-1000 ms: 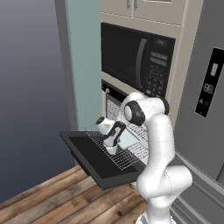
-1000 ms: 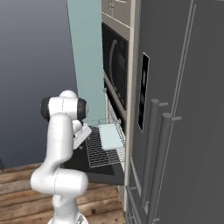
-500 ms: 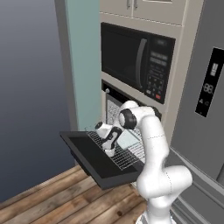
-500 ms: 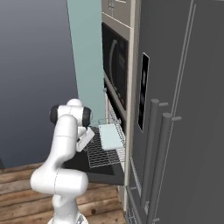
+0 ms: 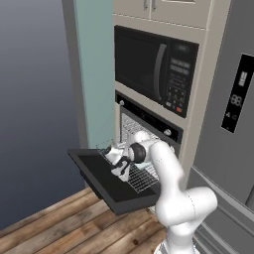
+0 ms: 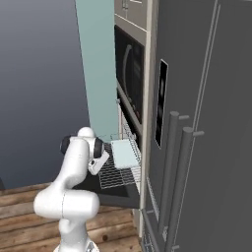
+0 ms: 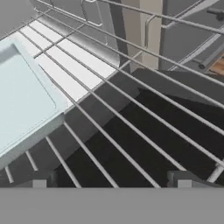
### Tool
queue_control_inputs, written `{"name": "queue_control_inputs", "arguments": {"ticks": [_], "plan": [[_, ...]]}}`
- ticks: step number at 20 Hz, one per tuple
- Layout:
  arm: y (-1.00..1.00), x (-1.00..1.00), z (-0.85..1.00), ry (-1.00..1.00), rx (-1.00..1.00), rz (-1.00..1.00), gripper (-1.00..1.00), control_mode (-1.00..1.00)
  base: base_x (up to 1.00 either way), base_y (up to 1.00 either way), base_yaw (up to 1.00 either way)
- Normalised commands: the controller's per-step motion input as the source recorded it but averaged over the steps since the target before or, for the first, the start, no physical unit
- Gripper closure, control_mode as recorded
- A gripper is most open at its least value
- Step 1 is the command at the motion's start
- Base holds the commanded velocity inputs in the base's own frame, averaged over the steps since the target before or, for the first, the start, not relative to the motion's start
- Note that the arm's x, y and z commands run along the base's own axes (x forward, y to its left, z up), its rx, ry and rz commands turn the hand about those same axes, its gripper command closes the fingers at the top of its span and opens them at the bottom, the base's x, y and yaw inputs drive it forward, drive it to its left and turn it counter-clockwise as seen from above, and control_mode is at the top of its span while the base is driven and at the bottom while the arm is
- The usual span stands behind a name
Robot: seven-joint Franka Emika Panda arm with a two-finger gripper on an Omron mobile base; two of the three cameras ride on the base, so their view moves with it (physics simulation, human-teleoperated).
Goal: Take the baked cake out of the oven and place it on the plate for cooling. Then close the oven door.
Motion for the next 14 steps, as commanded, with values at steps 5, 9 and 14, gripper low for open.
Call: {"name": "queue_control_inputs", "arguments": {"ticks": [5,9,14], "plan": [[-0.21,0.54,-0.44,0.11,-0.10,0.00,-1.00,-1.00,0.00,0.00,0.00],[-0.31,0.51,-0.44,0.15,-0.08,0.00,-1.00,-1.00,0.00,0.00,0.00],[-0.60,0.57,-0.20,0.11,-0.09,0.00,-1.00,-1.00,0.00,0.00,0.00]]}}
